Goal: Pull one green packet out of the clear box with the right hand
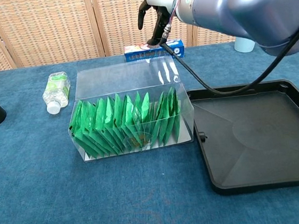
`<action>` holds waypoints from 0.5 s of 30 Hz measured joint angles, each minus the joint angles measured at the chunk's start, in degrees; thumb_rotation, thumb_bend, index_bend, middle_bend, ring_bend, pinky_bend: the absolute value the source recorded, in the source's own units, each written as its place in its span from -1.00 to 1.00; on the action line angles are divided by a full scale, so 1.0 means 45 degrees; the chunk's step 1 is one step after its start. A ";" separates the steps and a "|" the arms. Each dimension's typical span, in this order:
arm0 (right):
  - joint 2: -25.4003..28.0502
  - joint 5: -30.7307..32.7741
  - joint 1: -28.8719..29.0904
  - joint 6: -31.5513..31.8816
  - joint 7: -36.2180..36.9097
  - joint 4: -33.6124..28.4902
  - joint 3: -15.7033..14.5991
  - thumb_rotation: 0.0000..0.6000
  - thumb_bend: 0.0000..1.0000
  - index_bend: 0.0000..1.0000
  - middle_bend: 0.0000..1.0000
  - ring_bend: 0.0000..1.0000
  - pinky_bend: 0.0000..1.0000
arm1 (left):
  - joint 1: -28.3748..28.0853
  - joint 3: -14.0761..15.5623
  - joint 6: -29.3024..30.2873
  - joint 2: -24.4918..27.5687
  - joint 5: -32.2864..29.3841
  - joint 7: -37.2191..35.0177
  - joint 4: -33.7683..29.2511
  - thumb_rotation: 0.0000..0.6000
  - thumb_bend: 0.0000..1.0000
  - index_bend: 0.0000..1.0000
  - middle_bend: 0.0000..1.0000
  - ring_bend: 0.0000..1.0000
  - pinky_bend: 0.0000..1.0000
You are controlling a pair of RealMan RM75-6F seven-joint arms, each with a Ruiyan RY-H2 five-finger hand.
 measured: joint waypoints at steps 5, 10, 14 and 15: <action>0.0424 -0.1219 -0.0291 -0.0075 0.0593 -0.0951 -0.0154 1.00 -0.22 -0.29 -1.00 -1.00 -0.95 | -0.0094 0.0028 -0.0175 -0.0058 -0.0054 0.0056 0.0059 1.00 -0.86 -1.00 -1.00 -1.00 -1.00; 0.1480 -0.3414 -0.0765 -0.0901 0.1284 -0.2441 -0.0894 1.00 -0.22 -0.28 -0.99 -1.00 -0.95 | -0.0141 0.0010 -0.0180 -0.0090 -0.0092 0.0135 0.0008 1.00 -0.86 -1.00 -1.00 -1.00 -1.00; 0.2230 -0.4886 -0.1020 -0.1752 0.1637 -0.3358 -0.1636 1.00 -0.22 -0.23 -0.96 -1.00 -0.95 | -0.0170 0.0062 -0.0193 -0.0127 -0.0006 0.0282 -0.0023 1.00 -0.86 -1.00 -1.00 -1.00 -1.00; 0.2314 -0.5163 -0.1059 -0.1870 0.1711 -0.3461 -0.1769 1.00 -0.22 -0.23 -0.95 -1.00 -0.95 | -0.0176 0.0073 -0.0197 -0.0144 -0.0004 0.0318 -0.0030 1.00 -0.86 -1.00 -1.00 -1.00 -1.00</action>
